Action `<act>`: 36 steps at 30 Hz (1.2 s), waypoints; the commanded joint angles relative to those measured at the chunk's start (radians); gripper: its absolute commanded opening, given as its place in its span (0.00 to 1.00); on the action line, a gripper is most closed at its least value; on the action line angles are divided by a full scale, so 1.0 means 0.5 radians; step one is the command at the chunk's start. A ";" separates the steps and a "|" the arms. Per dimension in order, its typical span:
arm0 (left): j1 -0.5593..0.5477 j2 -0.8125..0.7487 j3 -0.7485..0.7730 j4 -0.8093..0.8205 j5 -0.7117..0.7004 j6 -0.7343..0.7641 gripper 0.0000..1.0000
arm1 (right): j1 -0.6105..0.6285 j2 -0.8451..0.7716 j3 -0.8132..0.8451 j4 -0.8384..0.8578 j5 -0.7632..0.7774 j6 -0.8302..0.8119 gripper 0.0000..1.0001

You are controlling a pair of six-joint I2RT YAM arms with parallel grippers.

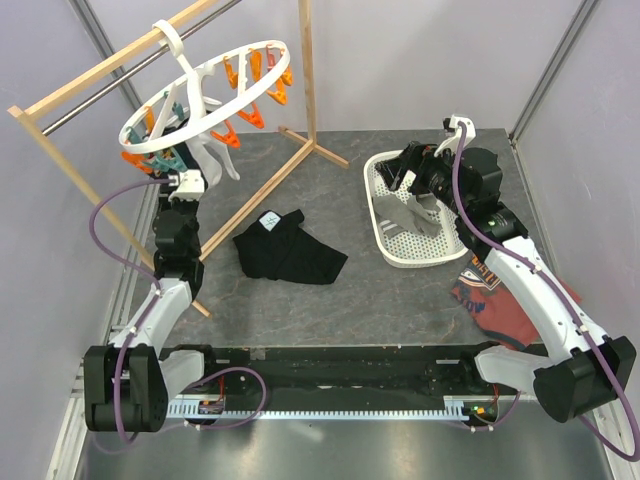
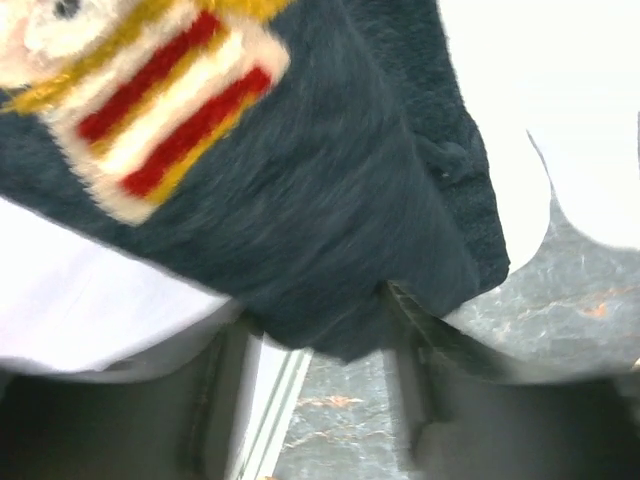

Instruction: Remove the socks clipped to the hanger

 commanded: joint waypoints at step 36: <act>-0.679 -0.781 0.281 -0.955 0.680 -0.496 0.02 | 1.457 0.797 1.475 -0.011 0.585 -0.830 0.93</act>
